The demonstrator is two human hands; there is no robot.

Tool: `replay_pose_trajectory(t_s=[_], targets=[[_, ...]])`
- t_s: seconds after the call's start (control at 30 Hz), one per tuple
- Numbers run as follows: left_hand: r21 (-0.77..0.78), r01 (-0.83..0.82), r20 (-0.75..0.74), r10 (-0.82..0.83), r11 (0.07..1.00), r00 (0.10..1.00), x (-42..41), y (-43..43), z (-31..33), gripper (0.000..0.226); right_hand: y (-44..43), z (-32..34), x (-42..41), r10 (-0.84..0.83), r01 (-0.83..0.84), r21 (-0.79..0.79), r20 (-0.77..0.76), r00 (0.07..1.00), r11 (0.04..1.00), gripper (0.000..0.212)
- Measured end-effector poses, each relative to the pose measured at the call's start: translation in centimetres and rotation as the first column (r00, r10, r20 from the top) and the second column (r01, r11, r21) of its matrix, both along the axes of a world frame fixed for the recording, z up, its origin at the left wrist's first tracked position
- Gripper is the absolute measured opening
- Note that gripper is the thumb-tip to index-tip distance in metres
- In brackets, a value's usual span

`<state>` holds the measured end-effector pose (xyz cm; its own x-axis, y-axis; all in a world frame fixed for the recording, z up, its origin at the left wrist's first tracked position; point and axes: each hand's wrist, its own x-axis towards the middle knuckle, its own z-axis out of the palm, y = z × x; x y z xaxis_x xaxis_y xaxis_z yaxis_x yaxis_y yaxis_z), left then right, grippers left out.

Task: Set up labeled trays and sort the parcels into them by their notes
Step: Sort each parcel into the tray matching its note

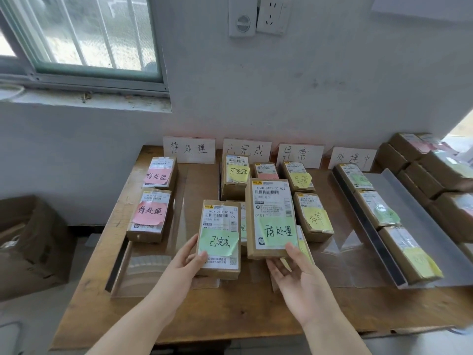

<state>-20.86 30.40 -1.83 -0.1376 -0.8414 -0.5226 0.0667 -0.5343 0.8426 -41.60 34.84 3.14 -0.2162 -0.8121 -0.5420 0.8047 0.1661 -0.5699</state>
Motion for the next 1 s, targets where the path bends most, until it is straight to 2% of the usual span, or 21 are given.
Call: replay_pose_trajectory(t_s=[0.13, 0.23, 0.37, 0.7, 0.9, 1.0], targets=[[0.001, -0.041, -0.019, 0.041, 0.999, 0.999, -1.9, 1.2, 0.5, 0.041, -0.2, 0.2, -1.7, 0.050, -0.050, 0.010, -0.033, 0.998, 0.999, 0.048], [-0.005, -0.070, 0.038, 0.070, 0.998, 0.997, -2.9, 2.0, -0.1, 0.037, 0.1, 0.4, -3.4, 0.058, -0.058, 0.004, -0.029, 0.998, 0.998, 0.036], [0.033, -0.072, 0.184, 0.064, 0.997, 0.981, -4.4, 3.6, -1.3, 0.042, 1.1, 0.1, -5.8, 0.107, -0.107, 0.001, -0.029, 0.994, 0.994, 0.034], [0.159, -0.111, 0.213, 0.076, 0.981, 0.974, -9.9, 6.6, -3.6, 0.053, 3.1, -1.3, -10.8, 0.167, -0.165, 0.050, -0.041, 0.985, 0.985, 0.042], [0.154, -0.164, 0.227, 0.127, 0.974, 0.966, -11.4, 6.3, -5.2, 0.056, 3.8, -2.2, -13.2, 0.203, -0.199, 0.072, -0.057, 0.977, 0.977, 0.054], [0.105, -0.212, 0.330, 0.167, 0.972, 0.929, -12.0, 6.1, -5.4, 0.048, 4.0, -2.2, -13.6, 0.213, -0.208, 0.078, -0.066, 0.975, 0.975, 0.079]])
